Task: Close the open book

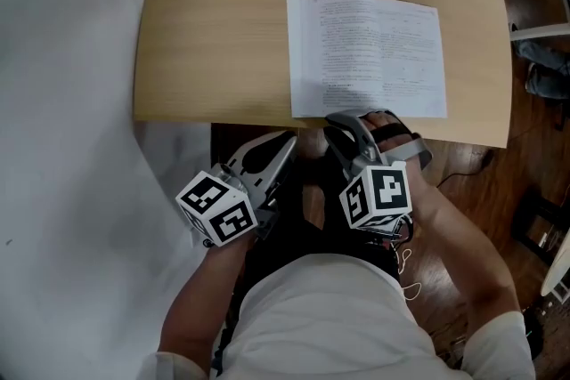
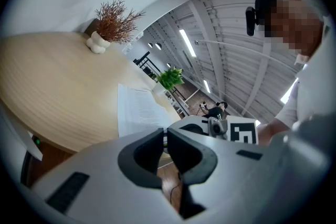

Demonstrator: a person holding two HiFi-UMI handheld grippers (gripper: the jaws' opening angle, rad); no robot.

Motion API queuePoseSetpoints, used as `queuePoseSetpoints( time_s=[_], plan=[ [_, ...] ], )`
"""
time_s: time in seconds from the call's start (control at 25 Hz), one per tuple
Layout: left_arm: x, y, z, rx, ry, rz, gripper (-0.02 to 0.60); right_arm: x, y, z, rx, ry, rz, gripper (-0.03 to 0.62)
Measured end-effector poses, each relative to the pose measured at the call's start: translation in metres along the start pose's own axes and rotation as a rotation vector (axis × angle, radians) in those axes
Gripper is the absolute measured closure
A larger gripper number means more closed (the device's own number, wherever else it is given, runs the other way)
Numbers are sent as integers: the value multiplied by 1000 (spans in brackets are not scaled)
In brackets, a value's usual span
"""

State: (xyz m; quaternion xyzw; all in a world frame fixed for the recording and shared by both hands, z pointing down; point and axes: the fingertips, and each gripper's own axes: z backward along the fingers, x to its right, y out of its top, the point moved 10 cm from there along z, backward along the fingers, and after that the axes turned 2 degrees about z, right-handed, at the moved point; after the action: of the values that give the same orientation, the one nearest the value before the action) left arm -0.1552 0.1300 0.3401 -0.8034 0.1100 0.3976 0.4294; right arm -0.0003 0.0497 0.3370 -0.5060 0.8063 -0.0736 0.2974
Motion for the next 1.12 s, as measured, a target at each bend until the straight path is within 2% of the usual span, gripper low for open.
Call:
queuePoseSetpoints(
  time_s=[0.4,1.0,1.12],
  plan=[
    [-16,-10,-4,-9,-21,27,583,-6,4,-33,-102,53,103,519],
    [-21,-13,-8,-16,-39,46,583,0,4,-39,-128,35,80,522],
    [-23,-14,-9,-20,-46,43,583,0,5,-38,-131,38,78,549]
  ],
)
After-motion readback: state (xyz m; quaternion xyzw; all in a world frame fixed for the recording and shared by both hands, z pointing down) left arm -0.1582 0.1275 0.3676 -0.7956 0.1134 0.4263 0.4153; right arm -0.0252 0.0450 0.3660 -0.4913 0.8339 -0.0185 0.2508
